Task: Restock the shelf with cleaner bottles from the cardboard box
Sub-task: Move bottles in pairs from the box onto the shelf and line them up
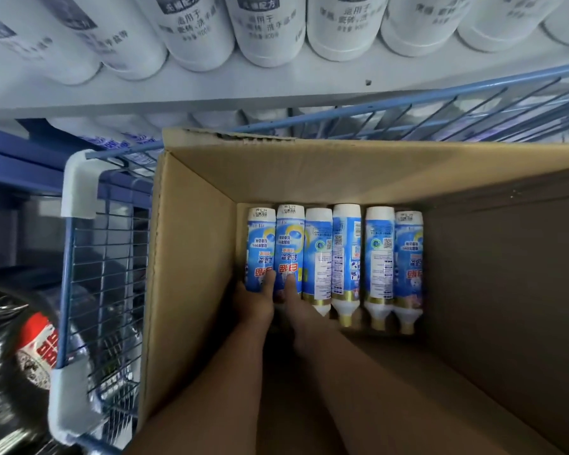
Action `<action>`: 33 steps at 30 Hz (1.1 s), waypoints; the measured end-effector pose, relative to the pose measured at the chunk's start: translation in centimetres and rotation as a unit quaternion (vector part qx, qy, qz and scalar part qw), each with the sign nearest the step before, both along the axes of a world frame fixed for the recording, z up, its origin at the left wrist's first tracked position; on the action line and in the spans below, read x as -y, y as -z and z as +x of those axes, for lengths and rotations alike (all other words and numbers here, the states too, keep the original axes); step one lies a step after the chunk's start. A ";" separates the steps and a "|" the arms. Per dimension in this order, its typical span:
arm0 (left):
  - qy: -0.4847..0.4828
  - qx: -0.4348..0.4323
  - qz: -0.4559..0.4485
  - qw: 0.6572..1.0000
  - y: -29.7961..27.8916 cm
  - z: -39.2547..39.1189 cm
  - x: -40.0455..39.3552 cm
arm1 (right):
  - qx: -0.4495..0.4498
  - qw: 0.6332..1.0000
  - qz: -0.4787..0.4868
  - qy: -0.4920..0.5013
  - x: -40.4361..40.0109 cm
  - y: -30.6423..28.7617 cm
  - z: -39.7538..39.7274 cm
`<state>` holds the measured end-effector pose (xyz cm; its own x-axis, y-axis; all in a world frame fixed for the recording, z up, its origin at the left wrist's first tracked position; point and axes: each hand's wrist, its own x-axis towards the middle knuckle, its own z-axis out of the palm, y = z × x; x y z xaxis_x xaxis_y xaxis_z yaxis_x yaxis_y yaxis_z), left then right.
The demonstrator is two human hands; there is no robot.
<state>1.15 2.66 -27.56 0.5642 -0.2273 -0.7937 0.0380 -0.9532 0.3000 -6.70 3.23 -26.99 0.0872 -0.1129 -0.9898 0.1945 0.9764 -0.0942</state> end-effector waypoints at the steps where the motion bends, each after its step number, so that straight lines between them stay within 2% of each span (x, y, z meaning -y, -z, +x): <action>1: 0.004 -0.003 -0.003 1.000 0.0 0.0 0.0 | 0.002 1.000 -0.007 0.006 0.0 0.3 0.0; 4: -0.013 -0.011 -0.005 1.000 -0.5 -0.2 0.2 | -0.017 1.000 -0.025 -0.003 0.1 -0.2 -0.6; 7: -0.070 -0.040 -0.013 0.997 -1.8 -0.6 0.3 | -0.067 0.994 -0.052 -0.062 0.0 -0.9 -1.7; 9: -0.067 -0.051 -0.008 0.996 -3.3 -1.0 0.4 | -0.086 0.990 -0.069 -0.084 0.1 -2.1 -2.4; 14: -0.042 -0.058 0.007 0.997 -6.4 -1.5 1.2 | -0.077 0.988 -0.081 -0.103 2.2 -5.2 -4.7; 17: -0.047 -0.071 0.021 0.996 -8.9 -1.7 1.5 | -0.042 0.994 -0.051 -0.092 3.6 -5.9 -5.9; 20: -0.025 -0.108 0.003 0.994 -11.9 -2.2 1.1 | 0.012 0.997 -0.061 -0.037 4.0 -10.2 -7.1; 25: 0.025 -0.163 -0.072 0.984 -19.7 -3.1 -0.2 | 0.036 0.993 -0.110 0.015 2.2 -18.0 -9.3; 33: 0.108 -0.171 -0.185 0.962 -35.1 -4.5 -1.7 | 0.012 0.965 -0.260 0.046 0.2 -31.0 -12.0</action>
